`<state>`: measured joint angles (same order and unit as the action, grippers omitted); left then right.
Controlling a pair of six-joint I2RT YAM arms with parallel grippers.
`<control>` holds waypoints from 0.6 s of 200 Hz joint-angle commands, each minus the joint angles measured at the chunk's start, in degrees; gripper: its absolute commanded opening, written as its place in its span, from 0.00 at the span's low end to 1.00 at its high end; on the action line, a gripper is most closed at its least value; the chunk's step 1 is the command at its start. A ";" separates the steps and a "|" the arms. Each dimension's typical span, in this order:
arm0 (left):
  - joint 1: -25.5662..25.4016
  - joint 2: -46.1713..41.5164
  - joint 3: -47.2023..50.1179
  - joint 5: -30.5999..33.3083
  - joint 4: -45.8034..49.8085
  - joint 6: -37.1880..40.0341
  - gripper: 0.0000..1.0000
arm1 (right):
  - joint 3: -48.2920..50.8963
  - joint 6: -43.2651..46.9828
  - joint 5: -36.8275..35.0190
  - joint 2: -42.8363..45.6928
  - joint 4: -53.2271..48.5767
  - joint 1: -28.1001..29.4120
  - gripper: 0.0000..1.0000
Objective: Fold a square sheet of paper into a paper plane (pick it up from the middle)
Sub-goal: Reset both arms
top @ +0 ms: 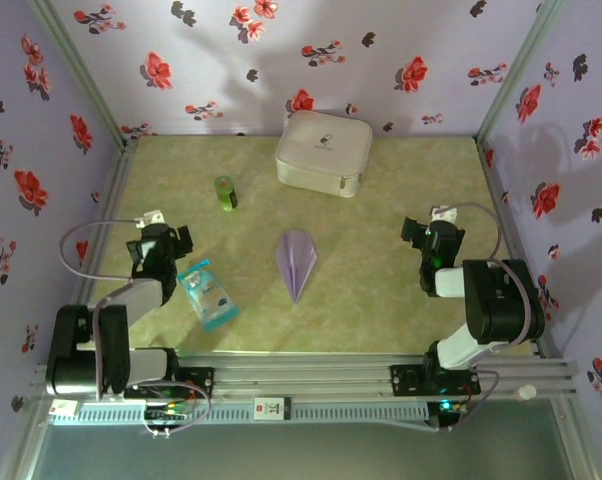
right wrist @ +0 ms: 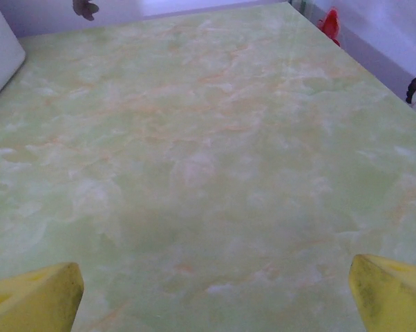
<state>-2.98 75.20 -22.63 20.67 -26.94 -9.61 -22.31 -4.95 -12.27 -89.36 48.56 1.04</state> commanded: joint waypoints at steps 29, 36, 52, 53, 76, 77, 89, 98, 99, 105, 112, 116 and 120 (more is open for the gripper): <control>1.09 9.63 2.16 -5.50 -25.02 7.09 1.00 | 0.88 -1.44 -4.72 0.37 3.09 0.81 0.99; 1.06 13.71 3.51 -7.64 -32.23 9.09 1.00 | 0.91 -1.50 -4.74 0.44 2.99 0.81 0.99; 0.68 12.30 3.20 -9.98 -28.23 9.88 1.00 | 1.12 -1.26 -4.69 0.15 3.81 0.81 0.99; 0.73 12.45 3.03 -9.92 -28.16 9.83 1.00 | 1.08 -1.27 -4.69 0.15 3.78 0.81 0.99; 2.98 13.16 0.96 -9.27 -25.60 6.24 1.00 | 0.92 -1.33 -4.67 0.24 3.43 0.81 0.99; 2.98 13.28 1.03 -9.21 -25.96 6.30 1.00 | 0.89 -1.31 -4.64 0.20 3.50 0.81 0.99; 2.90 13.09 1.39 -7.20 -26.16 5.41 1.00 | 0.90 -1.29 -4.47 0.15 3.40 0.81 0.99; 2.90 13.39 1.73 -6.48 -27.24 5.34 1.00 | 0.82 -1.21 -4.43 0.18 3.30 0.81 0.99; 2.90 13.31 1.68 -6.45 -27.09 5.32 1.00 | 0.79 -1.20 -4.43 0.21 3.30 0.81 0.99; 2.90 13.17 1.63 -6.43 -26.72 5.30 1.00 | 0.85 -1.20 -4.43 0.14 3.30 0.81 0.99; 2.81 13.34 1.67 -6.38 -27.27 5.50 1.00 | 0.84 -1.20 -4.43 0.18 3.30 0.81 0.99; 2.77 13.30 1.65 -6.32 -26.94 5.48 1.00 | 0.87 -1.21 -4.40 0.19 3.30 0.81 0.99; 2.69 13.27 1.63 -6.14 -26.90 5.54 1.00 | 0.85 -1.20 -4.47 0.22 3.30 0.81 0.99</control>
<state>-0.36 88.44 -20.40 13.06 -50.76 -3.31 -21.69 -5.13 -15.25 -89.36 49.87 1.45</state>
